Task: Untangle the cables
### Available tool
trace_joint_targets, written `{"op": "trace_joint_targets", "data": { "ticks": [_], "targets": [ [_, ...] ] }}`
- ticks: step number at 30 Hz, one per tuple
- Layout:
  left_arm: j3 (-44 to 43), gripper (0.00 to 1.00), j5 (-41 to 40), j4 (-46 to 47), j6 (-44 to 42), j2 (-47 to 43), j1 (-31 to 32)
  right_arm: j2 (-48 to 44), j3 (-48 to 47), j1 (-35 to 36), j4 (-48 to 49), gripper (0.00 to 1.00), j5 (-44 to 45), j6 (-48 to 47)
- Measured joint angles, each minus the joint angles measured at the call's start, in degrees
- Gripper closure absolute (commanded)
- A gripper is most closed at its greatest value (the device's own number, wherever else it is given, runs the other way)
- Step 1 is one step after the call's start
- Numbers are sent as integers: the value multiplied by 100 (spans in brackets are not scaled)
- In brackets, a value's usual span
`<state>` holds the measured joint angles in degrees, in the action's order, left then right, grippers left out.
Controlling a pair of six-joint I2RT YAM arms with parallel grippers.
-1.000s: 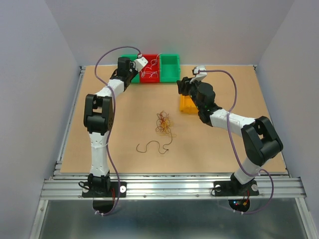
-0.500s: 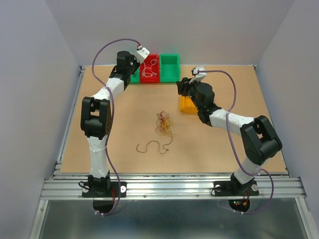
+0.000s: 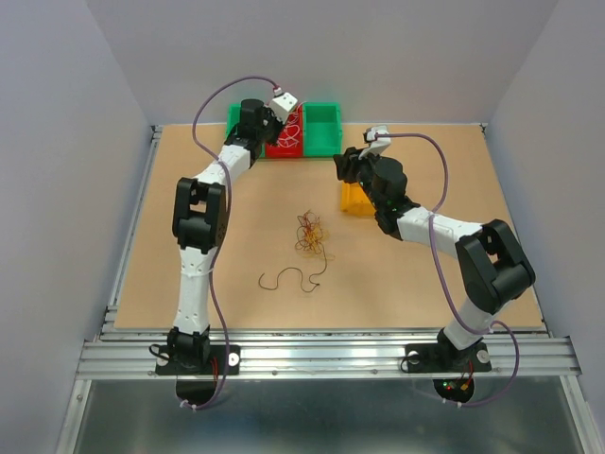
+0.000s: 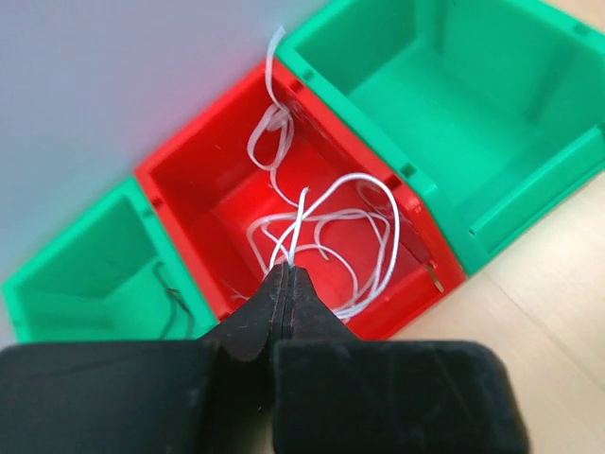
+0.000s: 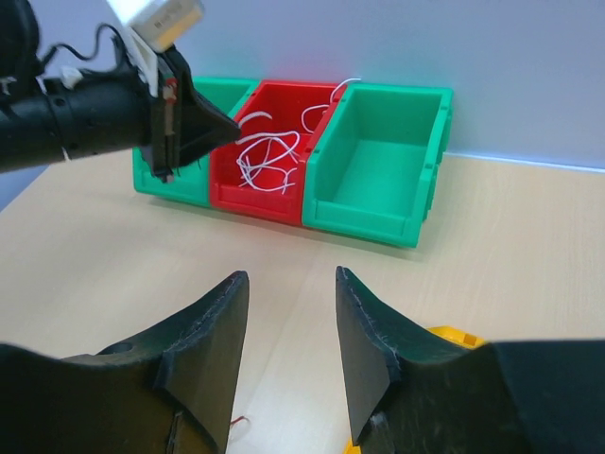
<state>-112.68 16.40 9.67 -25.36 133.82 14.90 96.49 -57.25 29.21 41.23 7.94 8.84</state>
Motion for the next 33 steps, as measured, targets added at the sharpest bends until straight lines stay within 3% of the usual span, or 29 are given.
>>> {"op": "trace_joint_targets", "data": {
  "ticks": [8, 9, 11, 12, 19, 24, 28, 33],
  "targets": [
    [-149, 96, -52, -173, 258, 614, 0, 17, -2, 0, 2, 53, -96, 105],
    [-149, 86, -76, -199, 264, 651, -2, 31, -2, 0, 2, 53, -103, 111],
    [-160, 75, -160, -201, 289, 678, -2, 59, -2, 0, 0, 53, -116, 129],
    [-173, 64, -177, -219, 295, 678, -2, 68, -2, 0, 0, 53, -127, 142],
    [-101, 41, -293, -170, 299, 555, -11, 74, -4, 0, -2, 53, -181, 173],
    [546, 38, -332, -55, 262, -184, -11, 74, -42, 0, -205, 53, -205, 254],
    [1303, 34, -334, 105, 232, -1209, -11, 66, -468, 0, -1399, 52, -402, 291],
    [2881, 25, -151, 402, 122, -2916, 2, -264, -470, 11, -2697, 48, -881, 227]
  ]
}}
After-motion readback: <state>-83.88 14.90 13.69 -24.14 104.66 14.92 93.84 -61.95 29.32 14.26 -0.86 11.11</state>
